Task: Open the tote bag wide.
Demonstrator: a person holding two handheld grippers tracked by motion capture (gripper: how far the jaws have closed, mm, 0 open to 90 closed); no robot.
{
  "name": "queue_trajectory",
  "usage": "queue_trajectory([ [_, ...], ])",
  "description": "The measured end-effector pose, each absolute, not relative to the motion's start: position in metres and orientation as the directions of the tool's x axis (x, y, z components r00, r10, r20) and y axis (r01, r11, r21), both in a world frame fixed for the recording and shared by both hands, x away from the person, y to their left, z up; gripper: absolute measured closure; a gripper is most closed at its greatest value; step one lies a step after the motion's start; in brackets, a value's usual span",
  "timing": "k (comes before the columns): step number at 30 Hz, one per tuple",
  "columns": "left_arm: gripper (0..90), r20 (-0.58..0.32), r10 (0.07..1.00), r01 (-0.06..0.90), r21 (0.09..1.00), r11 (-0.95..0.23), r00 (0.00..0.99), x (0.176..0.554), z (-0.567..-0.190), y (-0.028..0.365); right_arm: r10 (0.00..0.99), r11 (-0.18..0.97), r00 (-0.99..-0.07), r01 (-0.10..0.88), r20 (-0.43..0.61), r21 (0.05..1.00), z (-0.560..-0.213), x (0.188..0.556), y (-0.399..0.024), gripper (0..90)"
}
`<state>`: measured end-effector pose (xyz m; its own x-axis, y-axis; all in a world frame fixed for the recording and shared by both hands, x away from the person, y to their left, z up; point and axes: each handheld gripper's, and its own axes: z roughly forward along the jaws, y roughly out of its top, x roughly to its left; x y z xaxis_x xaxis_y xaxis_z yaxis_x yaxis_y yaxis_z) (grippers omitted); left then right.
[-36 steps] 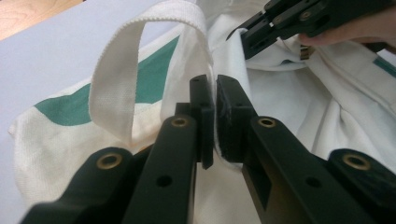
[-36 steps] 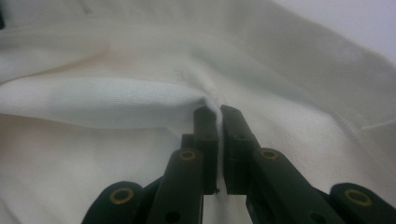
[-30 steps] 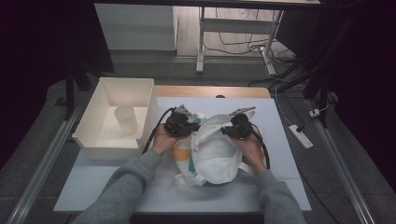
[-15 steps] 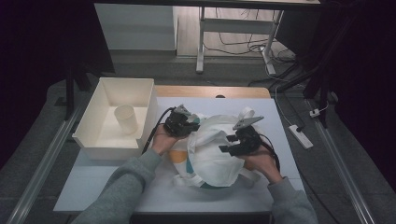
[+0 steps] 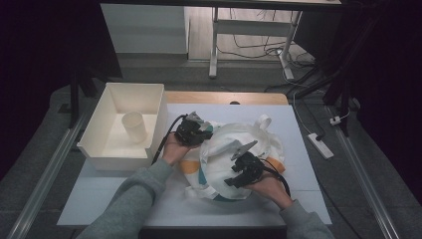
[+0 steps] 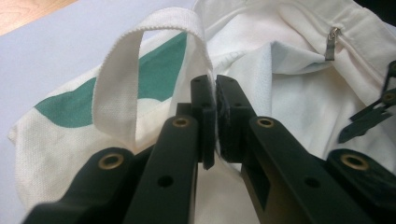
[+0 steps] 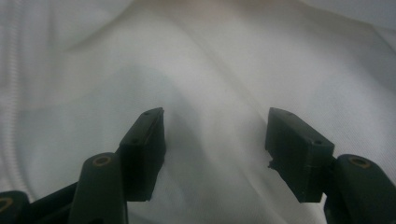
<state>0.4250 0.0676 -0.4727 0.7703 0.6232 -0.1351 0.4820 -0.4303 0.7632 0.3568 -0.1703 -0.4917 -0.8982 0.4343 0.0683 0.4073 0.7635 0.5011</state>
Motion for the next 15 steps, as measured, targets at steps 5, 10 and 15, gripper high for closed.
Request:
queue_trajectory([
  [5,85.8,-0.129,0.627,0.48,0.764,-0.431,0.769,0.425,-0.473,0.067,0.426,0.788,-0.902,0.406,0.065,0.463,-0.502,0.364,-0.163,49.9],
  [10,86.3,-0.119,0.639,0.479,0.767,-0.426,0.76,0.425,-0.473,0.069,0.384,0.814,-0.92,0.376,0.077,0.443,-0.504,0.36,-0.162,84.2],
  [15,86.9,-0.102,0.647,0.473,0.768,-0.432,0.756,0.424,-0.473,0.068,0.366,0.822,-0.93,0.342,0.037,0.456,-0.491,0.346,-0.168,87.6],
])
